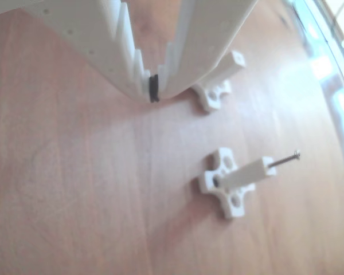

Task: Grab the screw and set it in the hole.

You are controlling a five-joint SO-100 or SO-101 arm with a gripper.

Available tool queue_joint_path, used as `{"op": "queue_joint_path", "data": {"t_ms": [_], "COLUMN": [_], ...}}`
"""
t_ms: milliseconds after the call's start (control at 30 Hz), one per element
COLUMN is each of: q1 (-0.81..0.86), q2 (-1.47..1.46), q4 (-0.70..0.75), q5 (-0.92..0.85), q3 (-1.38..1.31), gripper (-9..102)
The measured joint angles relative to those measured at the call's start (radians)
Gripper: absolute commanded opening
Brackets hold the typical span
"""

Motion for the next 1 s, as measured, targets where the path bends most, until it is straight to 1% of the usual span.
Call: {"op": "queue_joint_path", "data": {"t_ms": [233,1000], "q1": [-0.031,-0.031], "q2": [0.000,0.000], "q4": [0.000,0.000], "q5": [-0.021,-0.023], "q3": [0.000,0.000], "gripper": [-4,-4]}}
